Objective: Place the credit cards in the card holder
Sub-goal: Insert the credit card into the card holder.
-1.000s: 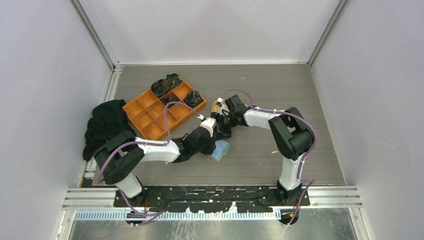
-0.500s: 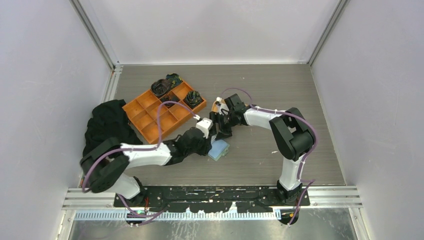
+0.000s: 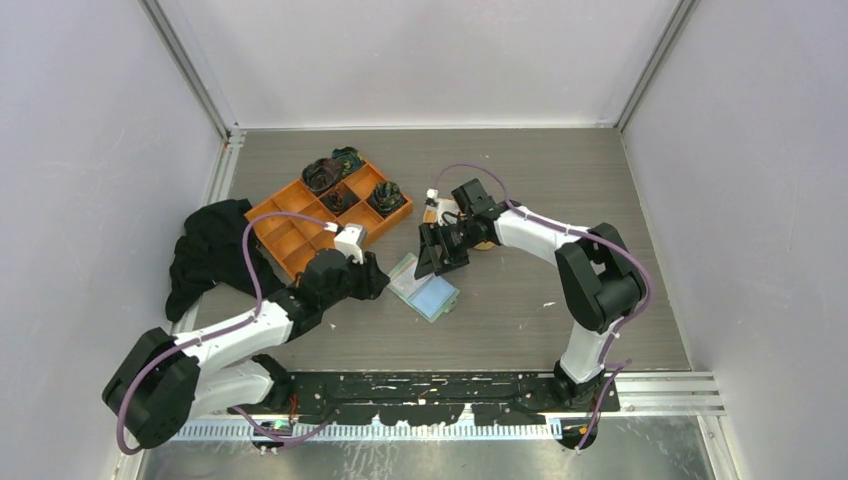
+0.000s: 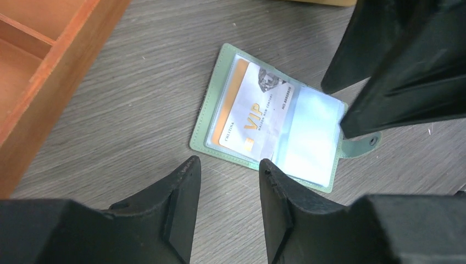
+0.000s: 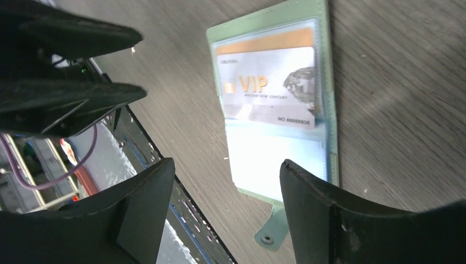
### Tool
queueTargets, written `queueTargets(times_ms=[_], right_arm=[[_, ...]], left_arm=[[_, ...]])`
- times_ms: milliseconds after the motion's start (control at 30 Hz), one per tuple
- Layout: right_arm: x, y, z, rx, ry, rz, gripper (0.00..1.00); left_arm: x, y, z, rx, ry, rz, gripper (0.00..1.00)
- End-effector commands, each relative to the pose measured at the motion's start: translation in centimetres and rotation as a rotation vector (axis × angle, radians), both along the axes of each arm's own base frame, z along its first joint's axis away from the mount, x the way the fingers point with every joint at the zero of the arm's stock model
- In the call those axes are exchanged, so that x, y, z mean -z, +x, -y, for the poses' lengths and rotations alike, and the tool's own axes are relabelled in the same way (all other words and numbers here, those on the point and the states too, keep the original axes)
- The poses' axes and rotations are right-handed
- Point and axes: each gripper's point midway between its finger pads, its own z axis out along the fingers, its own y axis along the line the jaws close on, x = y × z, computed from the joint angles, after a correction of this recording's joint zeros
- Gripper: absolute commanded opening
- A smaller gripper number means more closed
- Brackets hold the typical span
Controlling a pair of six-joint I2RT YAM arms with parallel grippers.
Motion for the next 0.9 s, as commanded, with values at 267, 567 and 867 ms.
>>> queueTargets(times_ms=[267,567,867], right_arm=[[-8.7,-1.0,2.5,-0.348,0.104,0.661,0.78],[-8.0,-2.0,3.9,-0.494,0.169,0.856,1.00],[-5.7,-3.6,4.6,-0.652,0.168,0.818,0.85]], left_arm=[[-0.1,1.8,1.0,0.027,-0.037,-0.078,0.48],[0.3,2.4,1.6,0.079,-0.100,-0.169,0.72],[3.2,4.2,1.1,0.031,0.004,-0.321,0.57]])
